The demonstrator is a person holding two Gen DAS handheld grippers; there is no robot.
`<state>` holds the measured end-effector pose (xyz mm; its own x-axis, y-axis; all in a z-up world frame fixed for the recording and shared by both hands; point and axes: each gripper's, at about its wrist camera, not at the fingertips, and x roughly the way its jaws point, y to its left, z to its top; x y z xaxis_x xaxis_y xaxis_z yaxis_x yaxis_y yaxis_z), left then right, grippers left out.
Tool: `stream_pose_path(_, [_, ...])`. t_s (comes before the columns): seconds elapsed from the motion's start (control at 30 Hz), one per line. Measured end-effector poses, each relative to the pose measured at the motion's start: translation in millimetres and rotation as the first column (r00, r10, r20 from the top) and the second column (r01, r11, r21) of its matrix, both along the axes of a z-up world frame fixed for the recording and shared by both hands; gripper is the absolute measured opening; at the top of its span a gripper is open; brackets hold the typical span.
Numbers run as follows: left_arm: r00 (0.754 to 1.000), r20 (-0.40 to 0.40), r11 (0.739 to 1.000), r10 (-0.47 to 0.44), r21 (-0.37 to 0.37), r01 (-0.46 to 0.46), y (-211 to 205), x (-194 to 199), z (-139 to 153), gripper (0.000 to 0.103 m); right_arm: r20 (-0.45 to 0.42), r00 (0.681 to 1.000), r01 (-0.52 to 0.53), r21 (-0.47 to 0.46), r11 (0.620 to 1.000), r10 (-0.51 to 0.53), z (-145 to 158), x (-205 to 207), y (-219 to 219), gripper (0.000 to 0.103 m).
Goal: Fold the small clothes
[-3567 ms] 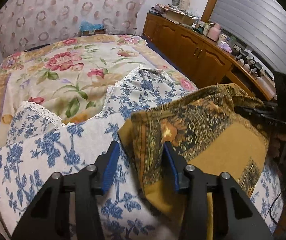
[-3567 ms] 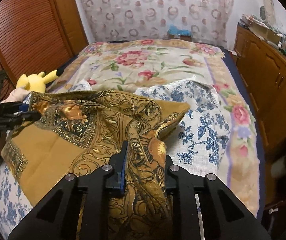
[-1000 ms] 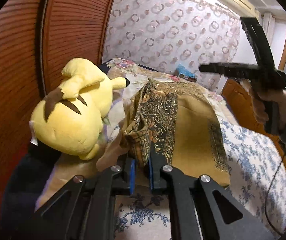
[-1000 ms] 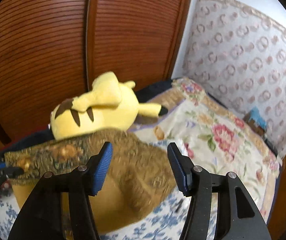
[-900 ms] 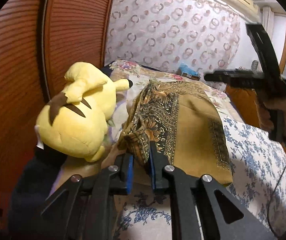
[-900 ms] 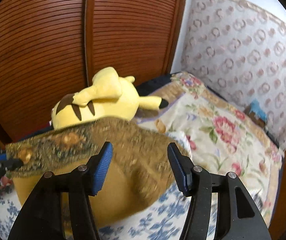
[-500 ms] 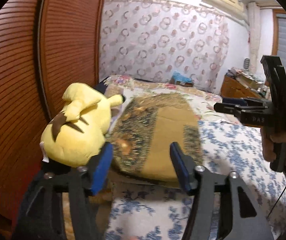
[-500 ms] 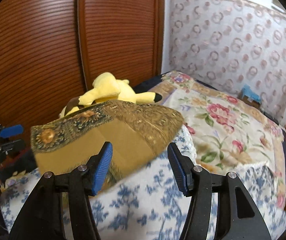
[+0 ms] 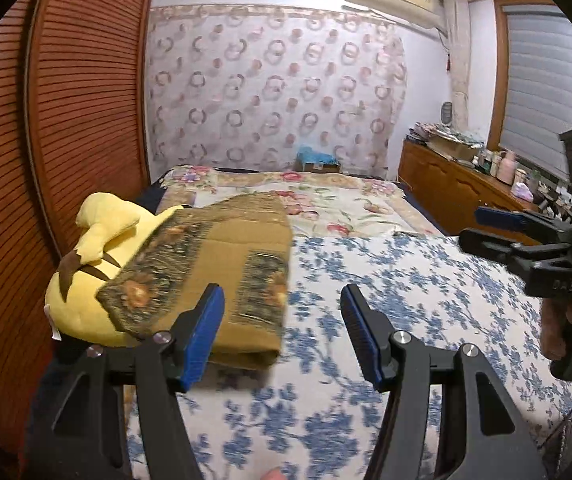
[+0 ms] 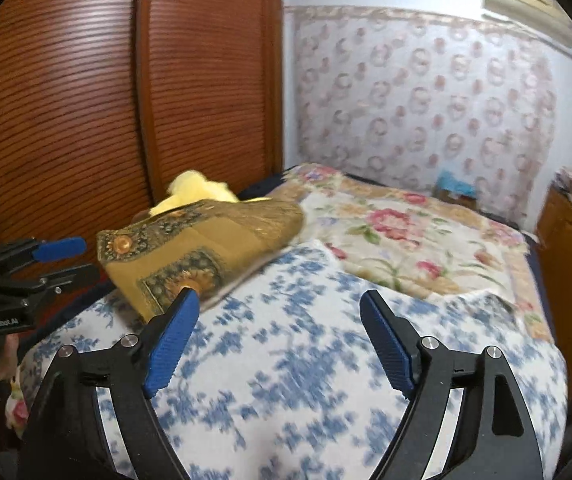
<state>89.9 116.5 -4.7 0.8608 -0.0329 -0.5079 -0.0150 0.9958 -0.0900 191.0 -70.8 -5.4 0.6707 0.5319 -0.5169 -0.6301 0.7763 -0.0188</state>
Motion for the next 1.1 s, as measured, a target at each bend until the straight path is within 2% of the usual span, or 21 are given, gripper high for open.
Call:
stream_pose_path(0.23, [0.998, 0.017, 0.998, -0.059, 0.023, 0.058, -40.6, -1.2, 12.9, 0.060, 0.034, 0.981, 0.189, 0.072, 0.979, -0.192, 16.0, -35.2, -70.1, 0.084])
stream_pose_path(0.47, [0.994, 0.070, 0.996, -0.082, 0.050, 0.079, -75.6, -1.8, 38.9, 0.060, 0.075, 0.937, 0.332, 0.116, 0.936, -0.341, 30.9, -60.1, -121.9, 0.084])
stream_pose_path(0.6, [0.993, 0.081, 0.995, -0.091, 0.046, 0.088, -87.1, 1.0, 49.2, 0.060, 0.101, 0.917, 0.373, 0.125, 0.919, -0.386, 38.8, -72.1, -138.9, 0.085])
stream_pose_path(0.83, [0.989, 0.102, 0.994, -0.106, 0.051, 0.102, -100.4, -1.8, 59.3, 0.060, 0.109, 0.904, 0.397, 0.144, 0.907, -0.413, 44.6, -77.6, -148.8, 0.094])
stream_pose_path(1.1, [0.991, 0.102, 0.995, -0.092, 0.050, 0.087, -101.4, -2.2, 61.3, 0.060, 0.123, 0.889, 0.423, 0.150, 0.893, -0.442, 44.1, -82.4, -151.9, 0.094])
